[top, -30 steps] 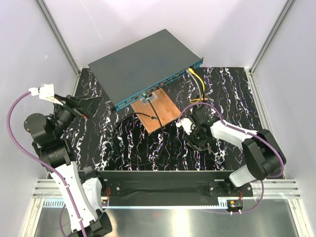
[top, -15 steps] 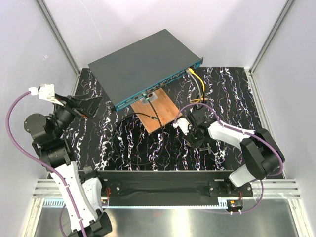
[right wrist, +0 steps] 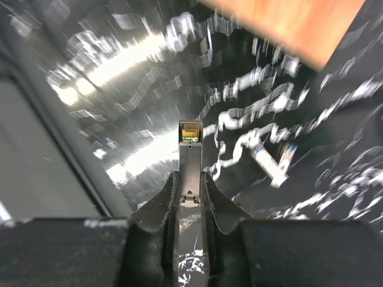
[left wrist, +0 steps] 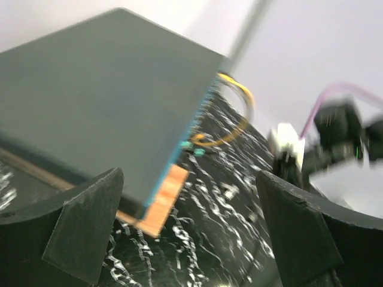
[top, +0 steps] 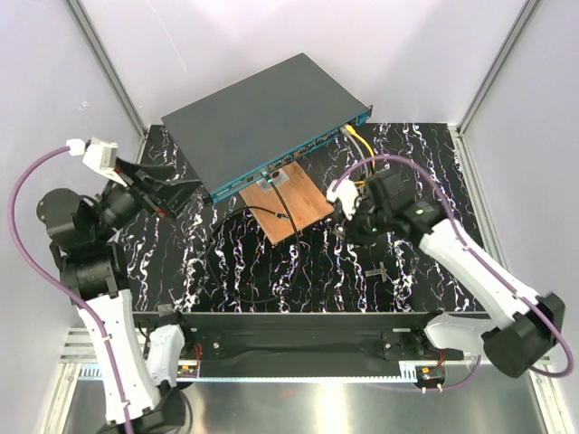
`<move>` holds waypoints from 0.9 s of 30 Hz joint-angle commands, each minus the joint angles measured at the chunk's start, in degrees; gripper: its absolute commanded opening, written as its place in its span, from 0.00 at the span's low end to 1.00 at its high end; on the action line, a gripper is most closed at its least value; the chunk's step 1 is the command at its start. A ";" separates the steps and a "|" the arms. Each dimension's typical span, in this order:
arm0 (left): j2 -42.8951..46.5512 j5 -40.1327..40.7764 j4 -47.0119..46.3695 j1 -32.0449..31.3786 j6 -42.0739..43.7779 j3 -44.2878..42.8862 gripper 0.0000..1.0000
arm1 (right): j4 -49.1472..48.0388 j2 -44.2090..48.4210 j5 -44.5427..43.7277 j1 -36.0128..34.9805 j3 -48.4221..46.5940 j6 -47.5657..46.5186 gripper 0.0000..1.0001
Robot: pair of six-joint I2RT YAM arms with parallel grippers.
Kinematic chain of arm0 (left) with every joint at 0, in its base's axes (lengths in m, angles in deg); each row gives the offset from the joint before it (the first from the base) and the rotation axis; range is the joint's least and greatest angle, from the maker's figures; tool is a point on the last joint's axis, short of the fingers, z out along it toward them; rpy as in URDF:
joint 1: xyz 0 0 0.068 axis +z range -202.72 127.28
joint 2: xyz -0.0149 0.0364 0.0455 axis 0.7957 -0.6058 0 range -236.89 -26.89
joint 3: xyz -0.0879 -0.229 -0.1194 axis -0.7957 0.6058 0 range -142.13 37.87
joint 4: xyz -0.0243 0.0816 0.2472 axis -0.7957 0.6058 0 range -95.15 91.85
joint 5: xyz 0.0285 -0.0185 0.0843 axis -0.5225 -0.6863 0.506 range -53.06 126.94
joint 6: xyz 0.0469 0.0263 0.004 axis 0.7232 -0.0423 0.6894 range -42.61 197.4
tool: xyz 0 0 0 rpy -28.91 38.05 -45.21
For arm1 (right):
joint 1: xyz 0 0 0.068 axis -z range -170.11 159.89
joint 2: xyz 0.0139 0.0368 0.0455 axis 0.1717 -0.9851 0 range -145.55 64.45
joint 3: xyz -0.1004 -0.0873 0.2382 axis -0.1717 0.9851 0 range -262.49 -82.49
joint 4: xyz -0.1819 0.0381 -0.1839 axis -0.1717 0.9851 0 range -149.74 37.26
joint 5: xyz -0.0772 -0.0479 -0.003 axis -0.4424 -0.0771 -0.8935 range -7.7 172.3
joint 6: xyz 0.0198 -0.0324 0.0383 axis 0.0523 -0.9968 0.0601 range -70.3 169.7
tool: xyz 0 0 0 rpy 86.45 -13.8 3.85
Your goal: Insert the plug into the switch port
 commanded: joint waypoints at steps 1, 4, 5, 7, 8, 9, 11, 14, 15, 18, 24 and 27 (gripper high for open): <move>-2.16 -2.35 1.53 -8.12 5.18 -5.47 0.98 | 10.76 1.85 8.58 0.25 -8.36 -1.89 0.00; -6.02 0.27 8.08 -15.26 11.59 -9.86 0.95 | 13.85 1.60 10.63 0.17 -13.10 -4.53 0.00; -7.08 1.60 10.04 -20.15 12.91 -12.84 0.94 | 14.12 1.86 10.28 0.17 -15.64 -5.15 0.00; -10.86 7.46 14.95 -27.71 14.24 -15.58 0.91 | 14.03 2.39 8.88 0.17 -18.46 -6.03 0.00; -12.26 9.07 16.11 -30.02 13.72 -16.55 0.89 | 13.69 2.65 8.18 0.17 -21.52 -6.47 0.00; -14.54 10.65 16.99 -34.31 11.19 -18.04 0.85 | 12.99 3.09 7.04 0.08 -24.68 -7.34 0.00; -16.66 11.02 16.13 -37.75 7.75 -18.23 0.84 | 12.98 3.09 6.59 0.08 -28.02 -7.96 0.00; -19.91 11.28 12.96 -41.20 0.98 -17.44 0.84 | 15.34 0.99 5.80 -0.88 -35.31 -8.75 0.00; -21.14 12.06 13.13 -42.25 0.45 -17.96 0.84 | 16.05 0.29 5.36 -1.24 -36.92 -8.67 0.00; -24.22 15.23 12.00 -47.61 -0.17 -20.07 0.85 | 17.99 -2.53 2.90 -2.82 -40.53 -8.76 0.00; -29.23 17.79 4.63 -52.98 -8.94 -20.34 0.85 | 16.15 -5.08 -10.96 -11.07 -40.54 -8.76 0.00; -29.50 19.18 3.03 -55.18 -10.89 -17.45 0.86 | 14.21 -5.26 -14.41 -13.27 -39.92 -8.93 0.00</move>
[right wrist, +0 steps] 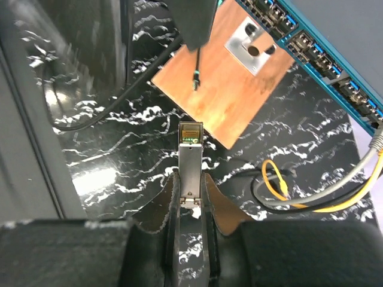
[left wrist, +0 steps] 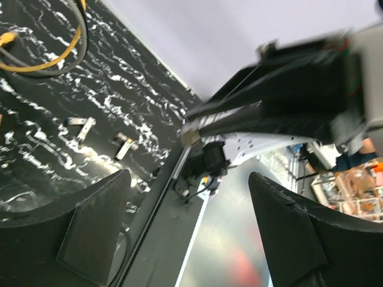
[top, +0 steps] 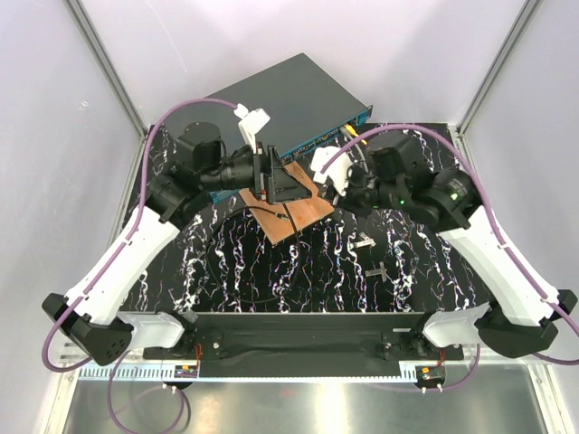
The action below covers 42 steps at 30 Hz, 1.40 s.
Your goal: Insert the plug into the switch port
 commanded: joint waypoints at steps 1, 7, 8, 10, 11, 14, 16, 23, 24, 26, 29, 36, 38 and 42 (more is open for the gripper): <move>0.48 2.29 -8.02 -1.72 -5.73 1.46 0.85 | -2.27 0.25 -8.62 -2.50 -0.55 -0.69 0.00; -0.57 1.77 -12.79 -1.99 -11.98 6.04 0.79 | -2.10 -0.63 -9.42 -4.96 -2.14 -1.22 0.00; -0.66 1.85 -12.62 -2.08 -12.07 6.04 0.79 | -1.92 -0.80 -9.51 -5.49 -2.23 -1.39 0.00; -1.01 2.03 -12.44 -2.08 -12.42 6.22 0.78 | -1.66 -0.89 -9.95 -6.55 -2.23 -2.01 0.00; -0.92 1.86 -12.70 -2.16 -12.60 6.39 0.77 | -1.66 -0.81 -9.95 -6.81 -2.23 -2.01 0.00; -1.18 1.68 -13.66 -2.16 -13.56 6.39 0.72 | -1.57 -0.81 -10.03 -7.78 -2.14 -2.45 0.00; -1.71 1.42 -14.19 -2.16 -14.79 6.48 0.68 | -1.57 -1.15 -10.48 -8.30 -2.66 -2.71 0.00; -2.50 0.01 -16.48 -2.69 -16.38 7.27 0.58 | -2.27 -2.30 -10.74 -9.10 -3.81 -2.80 0.00; -2.59 -0.16 -16.48 -2.60 -16.55 7.19 0.57 | -2.18 -2.56 -10.83 -9.10 -3.90 -2.63 0.00; -2.77 -0.25 -16.92 -2.78 -16.90 7.62 0.55 | -2.10 -2.56 -10.83 -9.19 -4.25 -2.28 0.00; -2.77 -0.52 -17.36 -2.78 -17.25 8.24 0.48 | -2.62 -2.65 -12.67 -9.27 -3.99 -2.19 0.00; -2.77 -0.96 -18.15 -2.78 -18.13 9.38 0.42 | -3.94 -2.48 -14.61 -9.36 -3.37 -2.27 0.00; -2.85 -1.13 -18.59 -2.78 -18.57 9.65 0.38 | -4.03 -2.30 -14.17 -9.36 -3.19 -2.27 0.00; -2.94 -2.63 -20.87 -2.69 -19.54 9.65 0.16 | -4.12 -1.69 -12.41 -9.36 -3.11 -2.27 0.15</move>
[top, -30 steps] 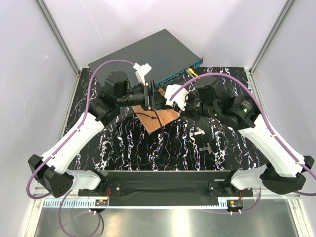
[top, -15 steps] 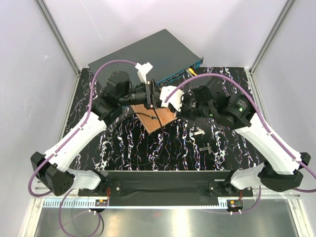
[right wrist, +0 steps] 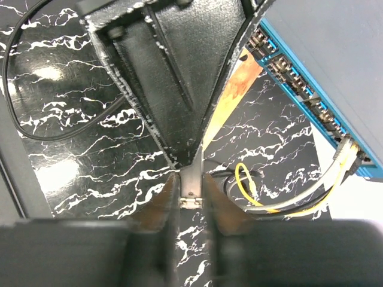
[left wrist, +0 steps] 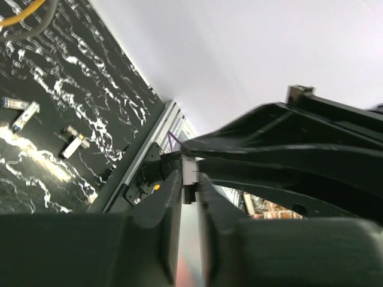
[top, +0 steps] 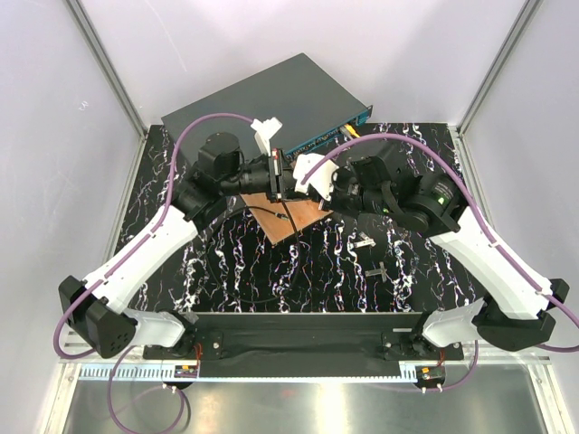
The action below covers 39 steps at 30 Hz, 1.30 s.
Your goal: Insert the plug into the switch port
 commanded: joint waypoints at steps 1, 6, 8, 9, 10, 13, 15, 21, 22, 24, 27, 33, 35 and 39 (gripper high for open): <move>-0.08 -2.71 -5.92 -0.24 -1.31 -0.08 0.10 | -2.35 1.27 1.20 -0.71 -1.34 -0.44 0.42; 1.85 -6.49 -11.03 0.46 -3.42 1.41 0.00 | -10.58 8.63 4.02 -0.71 7.85 -1.14 0.82; 2.90 -7.81 -13.83 0.72 -4.83 2.02 0.00 | -17.16 13.72 4.46 -0.71 12.53 -2.45 0.84; 3.34 -8.16 -14.10 0.81 -5.44 2.29 0.00 | -18.77 15.14 4.55 -0.71 16.38 -3.94 0.85; 3.61 -8.51 -14.80 0.81 -5.88 2.47 0.00 | -20.17 16.37 4.64 -0.71 18.07 -4.56 0.84; 4.93 -9.66 -16.81 0.99 -7.54 3.87 0.00 | -26.32 21.29 4.90 -0.71 24.75 -5.80 0.79; 5.89 -10.27 -17.61 0.99 -8.60 5.19 0.00 | -30.11 24.55 6.13 -0.71 28.26 -6.07 0.75; 6.78 -11.15 -23.76 0.99 -12.64 9.14 0.00 | -29.94 24.21 9.91 -0.71 27.93 -4.14 0.73; 6.95 -11.24 -24.73 0.99 -13.00 9.50 0.00 | -30.20 24.21 10.26 -0.62 27.93 -3.96 0.73; 7.04 -11.07 -25.44 0.99 -13.88 10.37 0.00 | -32.04 23.59 11.05 -0.62 28.19 -2.91 0.72; 7.39 -10.54 -26.49 0.99 -14.76 10.99 0.00 | -32.84 23.07 14.03 -0.71 28.98 -3.07 0.66; 8.62 -10.45 -25.53 0.99 -14.32 11.17 0.00 | -35.39 22.10 13.78 -0.71 30.75 -3.17 0.54; 9.32 -10.71 -25.70 0.99 -14.67 11.70 0.00 | -34.87 21.66 13.52 -0.71 30.40 -3.16 0.54; 10.12 -10.54 -26.06 0.99 -14.76 12.49 0.00 | -34.69 21.57 11.50 -0.71 30.57 -3.52 0.47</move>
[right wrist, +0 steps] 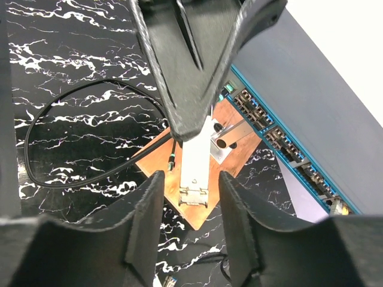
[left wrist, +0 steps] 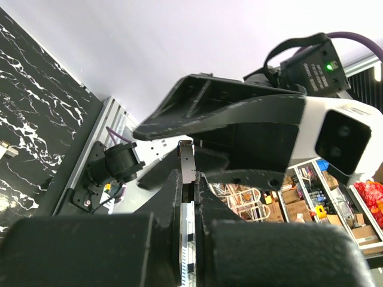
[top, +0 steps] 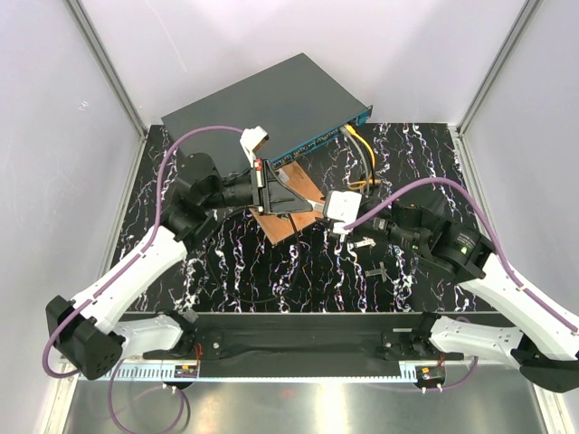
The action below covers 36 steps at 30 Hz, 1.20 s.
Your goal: Insert the plug into the switch port
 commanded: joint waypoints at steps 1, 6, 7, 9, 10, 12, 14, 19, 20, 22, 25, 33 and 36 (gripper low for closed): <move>1.96 -0.90 -3.59 0.18 -0.42 0.42 0.00 | -3.37 0.26 -1.64 -0.38 -0.14 0.16 0.45; 1.88 0.59 -0.16 0.27 1.33 0.25 0.00 | -3.11 -0.09 -2.96 -0.38 -0.93 0.68 0.37; 1.79 0.86 0.19 0.27 1.34 0.16 0.00 | -3.02 -0.18 -3.05 -0.47 -1.02 0.68 0.37; 1.44 1.56 1.42 0.18 1.95 -0.45 0.00 | -2.76 -0.35 -3.32 -0.47 -1.02 0.51 0.36; 1.18 1.91 2.12 0.18 2.21 -0.72 0.00 | -2.67 -0.36 -3.40 -0.38 -1.02 0.16 0.35; 1.00 2.53 3.80 0.18 2.92 -1.42 0.00 | -2.67 -0.44 -3.84 -0.38 -0.93 -0.11 0.32; 0.56 2.97 5.02 0.18 3.44 -1.77 0.00 | -2.58 -0.53 -4.11 -0.47 -0.75 -0.20 0.29; -0.06 3.50 6.00 0.27 3.88 -2.12 0.00 | -2.67 -0.18 -4.55 -0.47 -0.40 -0.37 0.20; -0.23 3.50 5.91 0.27 3.80 -2.12 0.00 | -2.58 -0.09 -4.55 -0.47 -0.40 -0.37 0.14; -0.23 3.67 5.82 0.35 3.80 -2.21 0.00 | -2.23 -0.18 -4.90 -0.47 -0.31 0.06 0.00; -0.23 3.50 5.91 0.70 4.58 -2.91 0.18 | -1.79 -0.27 -6.30 -0.47 -0.49 2.51 0.00; 1.26 5.77 17.05 12.10 16.79 -16.70 0.90 | 3.73 -5.09 -19.75 0.41 -4.79 16.49 0.00; 2.75 7.18 19.79 19.65 18.21 -18.47 0.99 | 8.21 -8.25 -20.19 2.78 -8.82 21.94 0.00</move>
